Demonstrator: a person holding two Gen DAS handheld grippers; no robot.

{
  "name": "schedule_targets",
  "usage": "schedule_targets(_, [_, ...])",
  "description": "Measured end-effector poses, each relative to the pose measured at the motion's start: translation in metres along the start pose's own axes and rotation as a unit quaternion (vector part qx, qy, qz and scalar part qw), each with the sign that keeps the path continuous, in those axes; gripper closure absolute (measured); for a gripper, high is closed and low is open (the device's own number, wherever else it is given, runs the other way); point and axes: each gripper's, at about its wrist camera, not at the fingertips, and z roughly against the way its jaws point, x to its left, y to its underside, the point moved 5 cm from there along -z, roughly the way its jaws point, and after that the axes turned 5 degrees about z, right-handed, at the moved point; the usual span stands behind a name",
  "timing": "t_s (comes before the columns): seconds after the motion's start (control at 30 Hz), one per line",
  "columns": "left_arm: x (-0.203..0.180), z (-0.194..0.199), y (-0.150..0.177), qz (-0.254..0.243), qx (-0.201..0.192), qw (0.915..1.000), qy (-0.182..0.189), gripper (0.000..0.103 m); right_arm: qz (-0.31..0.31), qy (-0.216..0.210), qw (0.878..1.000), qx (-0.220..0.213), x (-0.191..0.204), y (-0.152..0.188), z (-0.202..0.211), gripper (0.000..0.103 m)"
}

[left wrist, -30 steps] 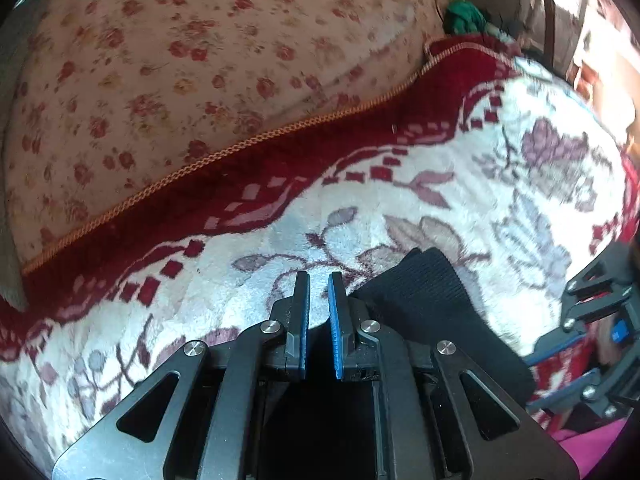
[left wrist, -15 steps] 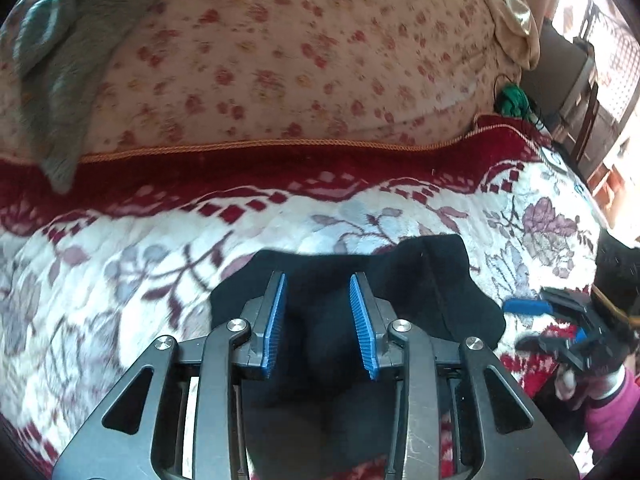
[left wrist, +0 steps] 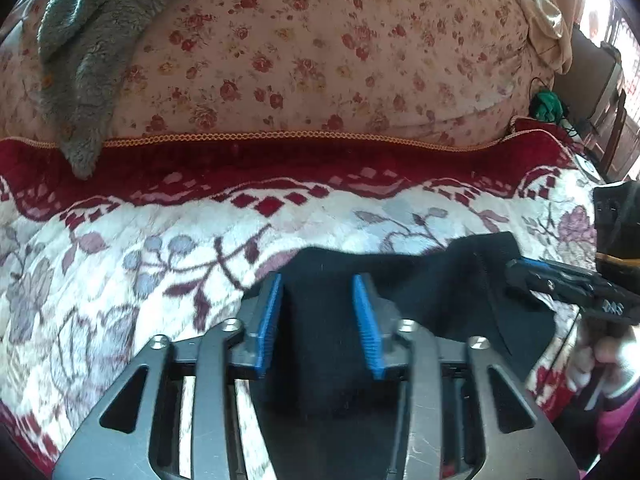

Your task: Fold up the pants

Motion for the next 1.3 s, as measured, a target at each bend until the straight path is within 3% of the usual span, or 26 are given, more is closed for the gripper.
schedule_targets(0.13, [0.004, -0.015, -0.002, 0.007, 0.007, 0.9999, 0.009, 0.055, 0.045, 0.010, 0.999, 0.006, 0.011, -0.002, -0.007, 0.085])
schedule_targets(0.23, [0.007, -0.019, -0.001, 0.001, 0.003, 1.0000, 0.006, 0.072, 0.061, 0.023, 0.998, -0.003, 0.013, -0.004, -0.004, 0.092])
schedule_targets(0.37, [0.016, -0.019, 0.000, 0.025, -0.004, 0.9996, 0.015, 0.080, 0.074, 0.025, 0.997, -0.011, 0.016, -0.004, 0.002, 0.095])
schedule_targets(0.53, [0.023, -0.022, 0.006, 0.060, -0.012, 0.9980, 0.016, 0.081, 0.069, 0.054, 0.996, 0.004, 0.006, 0.009, -0.002, 0.095])
schedule_targets(0.7, [0.022, -0.018, 0.005, 0.076, -0.011, 0.9969, 0.015, 0.079, 0.041, 0.054, 0.998, 0.007, -0.005, 0.016, -0.003, 0.095])
schedule_targets(0.87, [0.018, -0.004, 0.008, 0.080, -0.016, 0.9966, -0.005, 0.076, 0.045, 0.088, 0.995, 0.000, 0.000, 0.012, 0.007, 0.095])
schedule_targets(1.0, [0.014, 0.010, 0.013, 0.078, -0.023, 0.9962, -0.028, 0.076, 0.019, 0.080, 0.996, -0.021, 0.008, 0.011, 0.020, 0.093])
schedule_targets(1.13, [0.007, 0.023, 0.021, 0.076, -0.030, 0.9956, -0.046, 0.076, 0.024, 0.082, 0.996, -0.023, 0.024, 0.014, 0.025, 0.077])
schedule_targets(1.3, [0.003, 0.036, 0.033, 0.078, -0.036, 0.9945, -0.059, 0.073, 0.019, 0.078, 0.996, -0.027, 0.041, 0.020, 0.025, 0.073])
